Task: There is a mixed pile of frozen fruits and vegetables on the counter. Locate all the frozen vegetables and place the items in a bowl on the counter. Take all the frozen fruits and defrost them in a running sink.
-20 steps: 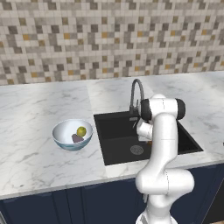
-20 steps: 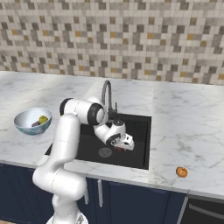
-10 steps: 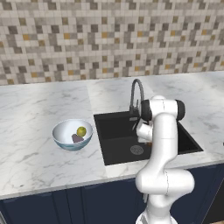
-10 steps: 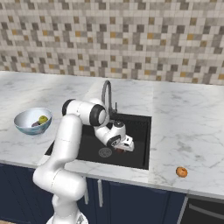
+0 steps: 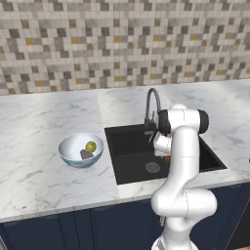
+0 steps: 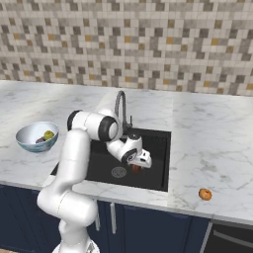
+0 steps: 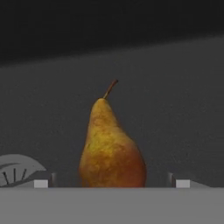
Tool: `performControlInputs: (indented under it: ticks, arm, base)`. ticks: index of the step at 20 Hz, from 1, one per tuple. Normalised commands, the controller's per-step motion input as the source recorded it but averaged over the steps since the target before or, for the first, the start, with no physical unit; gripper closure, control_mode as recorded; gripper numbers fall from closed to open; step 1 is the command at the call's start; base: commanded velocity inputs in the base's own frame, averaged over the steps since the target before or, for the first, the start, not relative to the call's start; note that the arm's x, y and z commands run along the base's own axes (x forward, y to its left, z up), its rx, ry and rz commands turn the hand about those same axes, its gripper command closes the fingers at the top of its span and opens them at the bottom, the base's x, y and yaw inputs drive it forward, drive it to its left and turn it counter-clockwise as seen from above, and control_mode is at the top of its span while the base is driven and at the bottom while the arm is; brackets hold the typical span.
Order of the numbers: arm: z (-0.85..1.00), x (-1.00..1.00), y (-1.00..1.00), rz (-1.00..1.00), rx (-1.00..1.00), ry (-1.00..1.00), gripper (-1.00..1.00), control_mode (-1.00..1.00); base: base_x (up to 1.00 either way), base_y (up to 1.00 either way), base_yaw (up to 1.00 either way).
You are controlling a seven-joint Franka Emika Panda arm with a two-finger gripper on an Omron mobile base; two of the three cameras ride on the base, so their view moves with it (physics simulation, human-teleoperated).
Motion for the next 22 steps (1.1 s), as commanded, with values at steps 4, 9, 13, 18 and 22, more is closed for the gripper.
performControlInputs:
  ticks: [4, 9, 13, 18, 22]
  arm:
    - [0.7, -0.07, 0.02, 0.0, -0.01, 0.02, -1.0, -1.0]
    - [0.78, -0.02, -0.2, 0.02, -0.01, 0.09, -1.0, -1.0]
    - [0.88, 0.0, -0.4, 0.06, 0.0, 0.1, -1.0, -1.0]
    - [0.93, -0.23, -0.17, 0.04, 0.0, 0.01, -1.0, -1.0]
    - [0.97, -0.39, -0.13, 0.02, 0.0, 0.0, -1.0, -1.0]
  base:
    - [0.0, 0.0, 0.0]
    - [0.0, 0.0, 0.0]
    - [0.0, 0.0, 0.0]
    - [0.0, 0.0, 0.0]
    - [0.0, 0.0, 0.0]
